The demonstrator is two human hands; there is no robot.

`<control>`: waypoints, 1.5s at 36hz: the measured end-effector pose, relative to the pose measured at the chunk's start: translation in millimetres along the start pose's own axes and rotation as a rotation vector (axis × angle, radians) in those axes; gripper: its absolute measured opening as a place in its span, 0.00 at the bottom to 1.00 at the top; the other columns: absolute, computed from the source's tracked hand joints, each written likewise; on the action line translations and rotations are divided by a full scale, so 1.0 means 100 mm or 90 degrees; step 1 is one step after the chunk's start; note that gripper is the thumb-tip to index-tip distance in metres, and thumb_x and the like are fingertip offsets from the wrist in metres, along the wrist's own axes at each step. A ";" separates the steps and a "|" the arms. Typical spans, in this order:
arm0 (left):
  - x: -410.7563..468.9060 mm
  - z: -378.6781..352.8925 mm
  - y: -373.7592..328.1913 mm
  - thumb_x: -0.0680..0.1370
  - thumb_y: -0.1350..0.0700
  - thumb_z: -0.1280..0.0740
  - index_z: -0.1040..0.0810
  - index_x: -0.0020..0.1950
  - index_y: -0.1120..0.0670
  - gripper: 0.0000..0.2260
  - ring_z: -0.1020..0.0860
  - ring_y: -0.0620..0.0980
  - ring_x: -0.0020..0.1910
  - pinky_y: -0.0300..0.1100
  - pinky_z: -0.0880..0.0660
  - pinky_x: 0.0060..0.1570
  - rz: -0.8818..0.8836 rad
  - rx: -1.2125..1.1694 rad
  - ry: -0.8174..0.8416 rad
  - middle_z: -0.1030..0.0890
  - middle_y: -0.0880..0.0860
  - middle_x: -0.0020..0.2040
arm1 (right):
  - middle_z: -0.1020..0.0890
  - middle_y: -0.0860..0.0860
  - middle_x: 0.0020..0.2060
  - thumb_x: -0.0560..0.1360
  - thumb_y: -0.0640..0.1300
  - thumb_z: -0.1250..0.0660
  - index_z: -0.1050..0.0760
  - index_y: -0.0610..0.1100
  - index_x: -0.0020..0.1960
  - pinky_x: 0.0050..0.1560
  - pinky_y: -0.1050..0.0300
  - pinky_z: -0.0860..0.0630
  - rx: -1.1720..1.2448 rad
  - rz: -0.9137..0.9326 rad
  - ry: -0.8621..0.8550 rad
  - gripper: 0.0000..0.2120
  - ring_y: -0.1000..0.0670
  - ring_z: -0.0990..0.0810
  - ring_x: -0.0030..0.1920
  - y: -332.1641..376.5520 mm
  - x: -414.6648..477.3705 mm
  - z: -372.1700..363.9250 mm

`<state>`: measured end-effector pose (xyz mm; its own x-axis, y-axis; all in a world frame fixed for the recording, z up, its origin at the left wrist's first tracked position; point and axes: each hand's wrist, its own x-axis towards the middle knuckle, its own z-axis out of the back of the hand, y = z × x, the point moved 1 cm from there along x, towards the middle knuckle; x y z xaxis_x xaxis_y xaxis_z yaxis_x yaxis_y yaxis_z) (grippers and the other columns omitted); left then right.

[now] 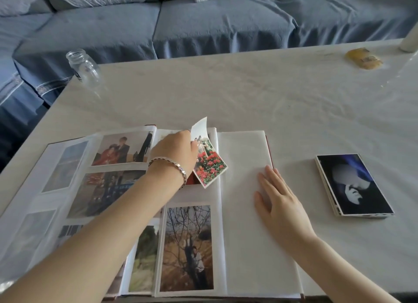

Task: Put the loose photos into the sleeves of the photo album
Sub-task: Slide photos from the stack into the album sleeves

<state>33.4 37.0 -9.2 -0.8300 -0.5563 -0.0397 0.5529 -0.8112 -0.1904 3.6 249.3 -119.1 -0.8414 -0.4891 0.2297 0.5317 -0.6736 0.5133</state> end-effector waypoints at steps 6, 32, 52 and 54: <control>0.03 -0.05 -0.09 0.82 0.53 0.46 0.35 0.43 0.56 0.09 0.30 0.54 0.39 0.43 0.35 0.38 -0.030 0.019 0.023 0.30 0.53 0.39 | 0.28 0.43 0.67 0.73 0.39 0.32 0.24 0.38 0.61 0.59 0.52 0.34 0.000 0.003 -0.010 0.17 0.42 0.30 0.67 -0.01 0.00 -0.01; 0.16 -0.36 -0.12 0.80 0.61 0.40 0.34 0.70 0.58 0.18 0.23 0.56 0.55 0.41 0.33 0.51 0.065 -0.229 0.003 0.20 0.59 0.54 | 0.24 0.42 0.63 0.70 0.43 0.36 0.21 0.38 0.57 0.54 0.46 0.26 -0.015 0.025 -0.058 0.17 0.40 0.25 0.62 -0.02 0.01 -0.06; 0.27 -0.16 -0.15 0.75 0.62 0.36 0.25 0.61 0.58 0.14 0.22 0.57 0.53 0.47 0.26 0.54 0.024 -0.125 0.089 0.20 0.58 0.53 | 0.23 0.42 0.62 0.70 0.43 0.35 0.20 0.38 0.55 0.52 0.46 0.24 -0.018 0.028 -0.057 0.17 0.39 0.24 0.61 -0.01 0.02 -0.04; 0.27 -0.17 -0.19 0.76 0.61 0.35 0.26 0.61 0.60 0.14 0.23 0.57 0.54 0.45 0.27 0.53 0.016 -0.144 0.092 0.20 0.59 0.54 | 0.23 0.42 0.62 0.70 0.43 0.35 0.20 0.38 0.55 0.52 0.45 0.24 -0.016 0.022 -0.052 0.17 0.40 0.24 0.61 -0.01 0.02 -0.03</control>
<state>-0.7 40.1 -23.1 -0.8269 -0.5314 -0.1839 0.5567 -0.7277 -0.4007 2.0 247.3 -121.9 -0.8267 -0.4663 0.3149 0.5625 -0.6714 0.4825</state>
